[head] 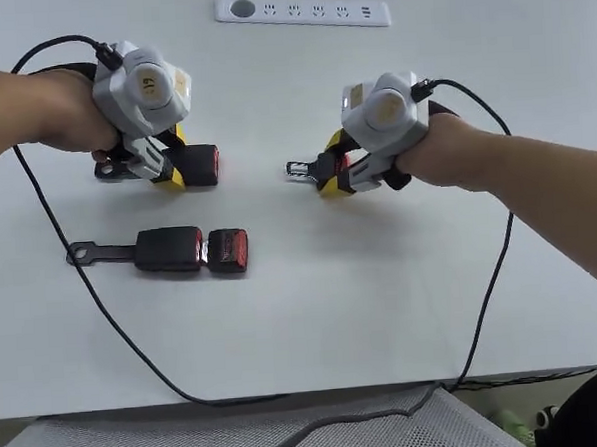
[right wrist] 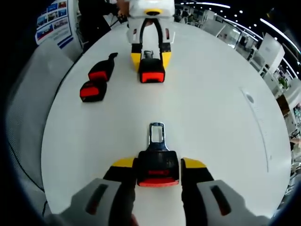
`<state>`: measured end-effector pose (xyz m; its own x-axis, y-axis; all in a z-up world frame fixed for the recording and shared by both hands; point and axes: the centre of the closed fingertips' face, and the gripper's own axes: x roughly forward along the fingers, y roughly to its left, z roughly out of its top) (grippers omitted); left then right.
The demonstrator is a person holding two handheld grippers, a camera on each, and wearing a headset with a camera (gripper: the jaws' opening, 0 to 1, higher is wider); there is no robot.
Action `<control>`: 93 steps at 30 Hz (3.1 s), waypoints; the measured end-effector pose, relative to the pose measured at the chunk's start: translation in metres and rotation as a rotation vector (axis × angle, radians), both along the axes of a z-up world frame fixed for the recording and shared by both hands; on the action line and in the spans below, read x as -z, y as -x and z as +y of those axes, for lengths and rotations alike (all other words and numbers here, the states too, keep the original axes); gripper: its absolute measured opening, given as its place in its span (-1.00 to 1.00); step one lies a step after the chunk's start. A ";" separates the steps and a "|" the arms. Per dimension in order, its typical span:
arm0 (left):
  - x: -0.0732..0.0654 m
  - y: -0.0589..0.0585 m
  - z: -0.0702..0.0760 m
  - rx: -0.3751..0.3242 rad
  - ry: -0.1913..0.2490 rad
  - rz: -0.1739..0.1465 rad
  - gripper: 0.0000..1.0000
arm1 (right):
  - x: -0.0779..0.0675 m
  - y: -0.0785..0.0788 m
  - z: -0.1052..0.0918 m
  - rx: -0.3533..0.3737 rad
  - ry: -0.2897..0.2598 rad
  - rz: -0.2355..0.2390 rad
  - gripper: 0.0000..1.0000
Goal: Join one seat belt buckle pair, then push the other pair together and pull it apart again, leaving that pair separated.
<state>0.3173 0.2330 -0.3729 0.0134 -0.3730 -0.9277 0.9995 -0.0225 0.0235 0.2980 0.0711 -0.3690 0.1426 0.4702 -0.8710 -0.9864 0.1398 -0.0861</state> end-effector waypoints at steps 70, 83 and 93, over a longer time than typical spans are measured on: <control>-0.108 0.140 0.119 -0.765 0.485 -0.202 1.00 | -0.089 0.128 -0.035 0.543 -0.354 -0.152 1.00; -0.110 0.141 0.127 -0.813 0.529 -0.216 0.96 | -0.095 0.131 -0.036 0.544 -0.352 -0.212 1.00; -0.103 0.151 0.131 -0.817 0.503 -0.212 0.99 | -0.099 0.131 -0.036 0.583 -0.384 -0.188 1.00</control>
